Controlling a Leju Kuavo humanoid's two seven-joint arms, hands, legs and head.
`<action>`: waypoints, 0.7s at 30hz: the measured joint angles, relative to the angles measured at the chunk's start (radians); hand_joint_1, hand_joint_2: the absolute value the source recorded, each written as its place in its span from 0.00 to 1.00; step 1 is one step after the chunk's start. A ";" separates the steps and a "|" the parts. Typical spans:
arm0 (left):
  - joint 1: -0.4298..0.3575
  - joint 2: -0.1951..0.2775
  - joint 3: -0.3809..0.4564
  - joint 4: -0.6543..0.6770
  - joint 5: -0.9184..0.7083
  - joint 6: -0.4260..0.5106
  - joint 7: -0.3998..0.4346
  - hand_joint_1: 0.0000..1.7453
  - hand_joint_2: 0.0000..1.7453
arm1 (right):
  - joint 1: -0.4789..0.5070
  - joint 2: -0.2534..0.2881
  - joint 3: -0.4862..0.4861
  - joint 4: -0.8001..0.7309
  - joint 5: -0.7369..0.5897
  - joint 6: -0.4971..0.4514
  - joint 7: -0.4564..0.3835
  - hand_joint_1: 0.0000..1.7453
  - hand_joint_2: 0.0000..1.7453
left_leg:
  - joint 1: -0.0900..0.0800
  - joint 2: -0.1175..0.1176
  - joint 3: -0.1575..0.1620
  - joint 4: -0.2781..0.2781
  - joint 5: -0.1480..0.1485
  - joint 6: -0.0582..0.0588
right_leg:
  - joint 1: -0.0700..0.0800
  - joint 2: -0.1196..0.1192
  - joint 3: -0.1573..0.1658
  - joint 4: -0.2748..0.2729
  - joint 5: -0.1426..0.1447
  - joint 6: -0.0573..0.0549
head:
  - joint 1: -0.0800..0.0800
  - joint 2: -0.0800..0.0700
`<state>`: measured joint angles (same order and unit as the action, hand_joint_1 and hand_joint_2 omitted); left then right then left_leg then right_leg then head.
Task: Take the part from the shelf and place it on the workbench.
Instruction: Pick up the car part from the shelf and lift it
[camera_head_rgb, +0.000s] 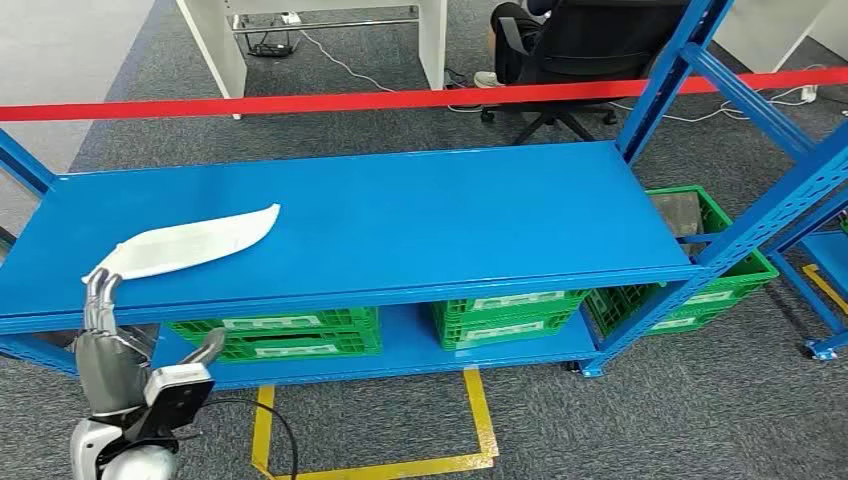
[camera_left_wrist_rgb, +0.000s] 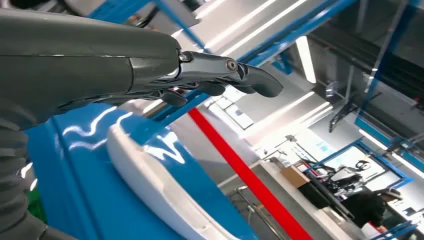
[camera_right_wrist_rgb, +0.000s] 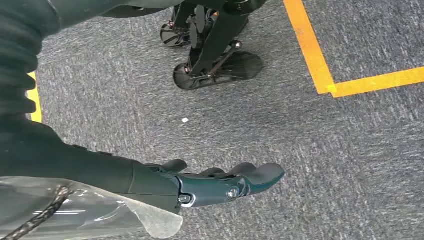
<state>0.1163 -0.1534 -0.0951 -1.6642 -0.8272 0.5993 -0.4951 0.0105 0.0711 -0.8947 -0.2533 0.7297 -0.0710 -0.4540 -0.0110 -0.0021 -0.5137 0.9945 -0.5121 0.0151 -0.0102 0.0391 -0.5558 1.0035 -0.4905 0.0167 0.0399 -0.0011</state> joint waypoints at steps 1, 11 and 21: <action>-0.011 0.004 -0.003 0.003 -0.017 0.000 0.010 0.00 1.00 | -0.001 0.000 -0.001 0.000 0.002 0.001 0.000 0.00 1.00 | 0.000 0.000 0.000 0.000 0.000 0.000 | 0.000 0.000 0.000 0.000 0.000 0.000 | 0.000 0.000; -0.191 0.084 -0.071 0.113 -0.588 -0.090 0.386 0.00 1.00 | -0.020 0.000 -0.016 0.004 0.103 0.040 -0.001 0.00 1.00 | 0.000 -0.001 0.000 0.000 0.001 0.001 | 0.000 -0.001 0.000 0.000 0.000 0.000 | 0.000 0.000; -0.386 0.133 -0.139 0.321 -0.693 -0.238 0.470 0.00 1.00 | -0.032 0.000 -0.021 0.007 0.142 0.054 -0.002 0.00 1.00 | 0.000 0.000 0.000 0.001 0.001 0.001 | 0.000 0.000 0.000 0.000 0.001 0.000 | 0.000 0.000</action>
<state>-0.2699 -0.0200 -0.2345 -1.3428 -1.5204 0.3610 -0.0247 -0.0220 0.0710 -0.9162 -0.2465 0.8714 -0.0170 -0.4562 -0.0111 -0.0025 -0.5138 0.9951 -0.5109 0.0162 -0.0102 0.0388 -0.5554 1.0039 -0.4899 0.0171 0.0398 -0.0011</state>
